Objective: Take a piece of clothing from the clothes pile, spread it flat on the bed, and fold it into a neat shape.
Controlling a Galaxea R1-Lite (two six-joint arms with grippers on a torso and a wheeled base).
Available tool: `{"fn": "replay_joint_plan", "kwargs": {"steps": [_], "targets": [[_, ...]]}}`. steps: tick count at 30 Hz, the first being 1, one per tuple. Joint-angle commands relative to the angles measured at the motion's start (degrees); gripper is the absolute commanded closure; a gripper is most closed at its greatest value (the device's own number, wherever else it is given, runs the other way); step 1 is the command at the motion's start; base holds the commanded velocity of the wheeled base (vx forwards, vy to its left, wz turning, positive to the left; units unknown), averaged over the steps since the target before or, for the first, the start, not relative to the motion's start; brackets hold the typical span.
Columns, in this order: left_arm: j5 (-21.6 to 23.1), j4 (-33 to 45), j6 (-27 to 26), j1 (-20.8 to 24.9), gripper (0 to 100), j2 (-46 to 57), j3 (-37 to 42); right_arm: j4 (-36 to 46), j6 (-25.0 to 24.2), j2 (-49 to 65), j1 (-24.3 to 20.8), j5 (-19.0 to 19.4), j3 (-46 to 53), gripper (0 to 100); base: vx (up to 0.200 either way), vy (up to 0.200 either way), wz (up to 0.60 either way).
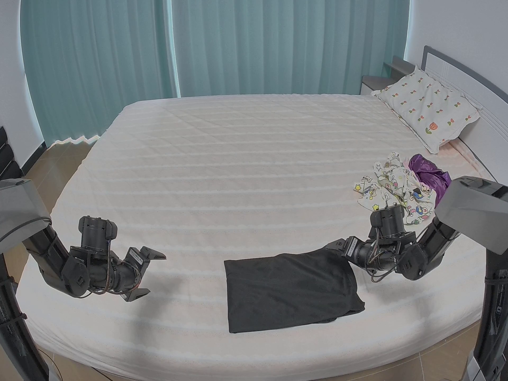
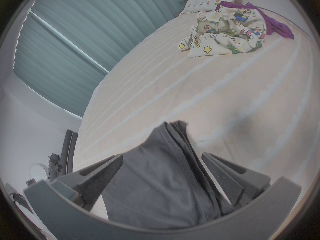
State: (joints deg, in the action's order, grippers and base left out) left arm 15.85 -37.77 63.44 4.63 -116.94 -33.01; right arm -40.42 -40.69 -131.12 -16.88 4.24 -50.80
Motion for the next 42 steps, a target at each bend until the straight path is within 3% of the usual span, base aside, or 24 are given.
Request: {"fn": "replay_joint_plan", "kwargs": {"steps": [1,6,7,13,20,29,30,35,36,42], "targets": [[-0.4,0.0,0.0,0.1,0,-0.1,0.1,0.3,-1.7,-10.0,0.4,0.1,-9.6,0,0.0,0.0,0.0],[-1.8,-0.1,0.0,1.0,0,-0.7,-0.1,0.2,-3.3,-13.1,0.9,0.4,-14.4,0,0.0,0.0,0.0],[-1.9,-0.1,0.0,1.0,0,-0.7,-0.1,0.2,-3.6,-13.3,0.9,0.4,-14.8,100,0.0,0.0,0.0],[-1.9,-1.4,0.1,1.0,0,-1.0,0.2,-0.3,-5.1,-13.6,2.5,0.2,-15.5,100,0.0,0.0,0.0],[-2.0,-3.2,0.0,1.0,0,-1.3,0.7,-2.6,-12.7,-13.4,4.9,0.3,-15.4,100,0.0,0.0,0.0],[-2.0,-3.2,0.0,1.0,0,-1.4,0.7,-4.2,-12.9,-13.7,4.9,0.4,-15.0,100,0.0,0.0,0.0],[-2.0,-3.2,0.1,1.0,0,-1.4,0.7,-4.1,-12.9,-13.7,4.9,0.4,-15.0,0,0.0,0.0,0.0],[-2.0,-3.2,0.1,1.0,0,-1.4,0.7,-5.3,-9.9,-12.0,5.4,0.1,-11.9,0,0.0,0.0,0.0],[-2.0,-3.2,0.1,1.0,0,-1.3,0.7,-7.5,-8.0,-8.0,6.2,0.4,-7.2,0,0.0,0.0,0.0],[-2.0,-3.2,0.0,1.0,0,-1.3,0.7,-16.1,-0.7,-0.1,5.7,6.9,10.9,0,0.0,0.0,0.0]]}}
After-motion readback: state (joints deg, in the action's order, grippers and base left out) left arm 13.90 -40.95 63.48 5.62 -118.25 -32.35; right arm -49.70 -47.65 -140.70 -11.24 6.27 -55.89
